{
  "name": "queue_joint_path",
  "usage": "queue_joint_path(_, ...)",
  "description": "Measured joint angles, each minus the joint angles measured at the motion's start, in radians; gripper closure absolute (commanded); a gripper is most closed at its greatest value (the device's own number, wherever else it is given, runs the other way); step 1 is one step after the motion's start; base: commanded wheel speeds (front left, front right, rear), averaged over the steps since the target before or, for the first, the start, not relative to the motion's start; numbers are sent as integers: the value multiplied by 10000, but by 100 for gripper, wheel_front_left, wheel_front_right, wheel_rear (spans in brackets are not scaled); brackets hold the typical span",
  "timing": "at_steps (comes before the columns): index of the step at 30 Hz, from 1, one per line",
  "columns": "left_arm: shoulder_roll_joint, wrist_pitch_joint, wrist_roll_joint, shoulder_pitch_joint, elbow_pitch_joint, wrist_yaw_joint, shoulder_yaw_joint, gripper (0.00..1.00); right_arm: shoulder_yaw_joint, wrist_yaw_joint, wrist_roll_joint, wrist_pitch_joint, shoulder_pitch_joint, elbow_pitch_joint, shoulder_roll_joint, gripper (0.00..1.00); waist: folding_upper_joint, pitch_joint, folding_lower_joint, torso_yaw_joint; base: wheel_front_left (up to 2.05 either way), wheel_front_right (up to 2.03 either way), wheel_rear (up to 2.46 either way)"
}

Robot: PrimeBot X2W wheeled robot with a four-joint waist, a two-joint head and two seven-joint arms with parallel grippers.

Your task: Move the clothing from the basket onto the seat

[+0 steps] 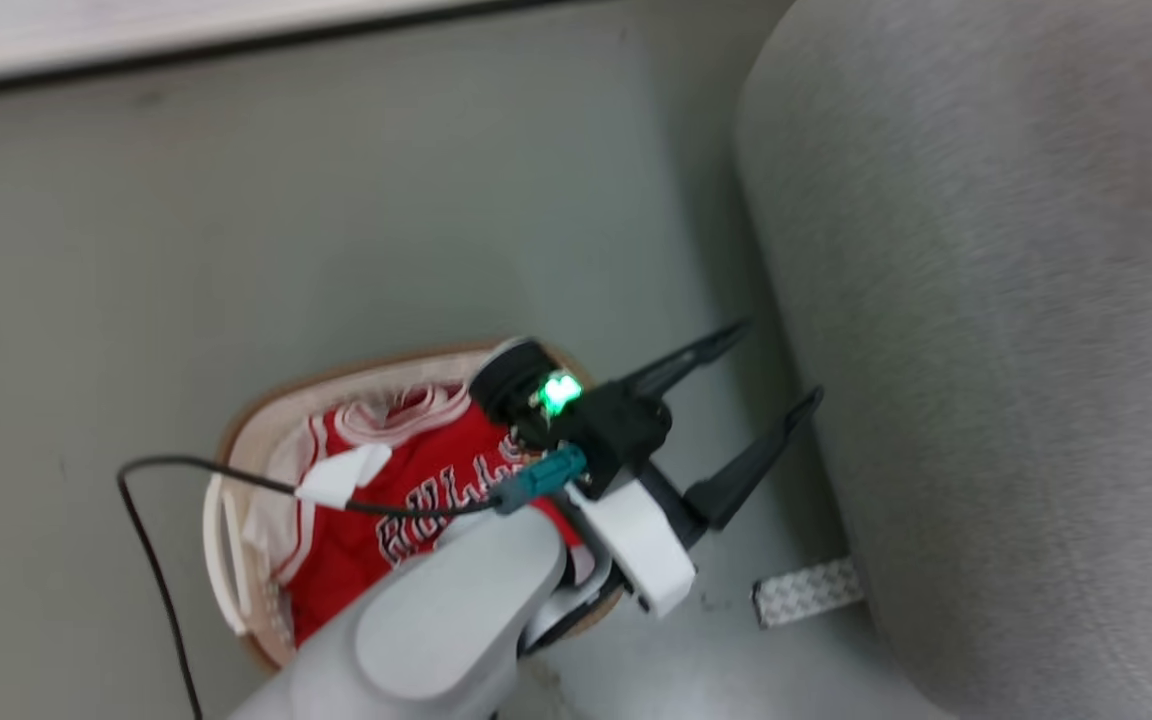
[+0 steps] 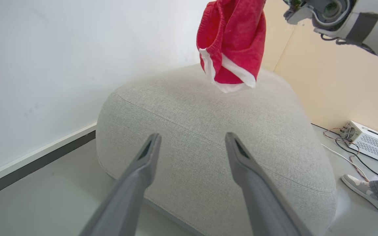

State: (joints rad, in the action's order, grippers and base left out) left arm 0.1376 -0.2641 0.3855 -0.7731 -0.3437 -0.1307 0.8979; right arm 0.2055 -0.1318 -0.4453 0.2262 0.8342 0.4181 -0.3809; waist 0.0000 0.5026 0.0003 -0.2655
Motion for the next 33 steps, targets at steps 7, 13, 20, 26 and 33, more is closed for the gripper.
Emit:
queue_joint_path(7,-86,0,-136,-823,232,0,-23,0,2036,0,401,-15,1919,2134,-1166,100,0,1434,1,552,0,0,0)
queue_joint_path(13,-150,0,-240,-829,242,2,-322,0,2987,0,1546,299,2062,4247,-748,63,0,2109,0,1024,0,0,0)
queue_joint_path(20,-58,0,-251,-516,215,0,-794,0,3262,0,2345,364,830,3816,244,0,0,1860,-1,959,0,0,0)
queue_joint_path(26,132,0,-232,359,205,0,-1379,0,2600,0,2876,362,-1131,2094,1492,0,0,1045,-2,724,0,0,0)
queue_joint_path(33,303,0,-144,1904,232,2,-2359,0,1588,0,2961,364,-3178,523,2433,0,0,-307,-3,537,0,0,0)
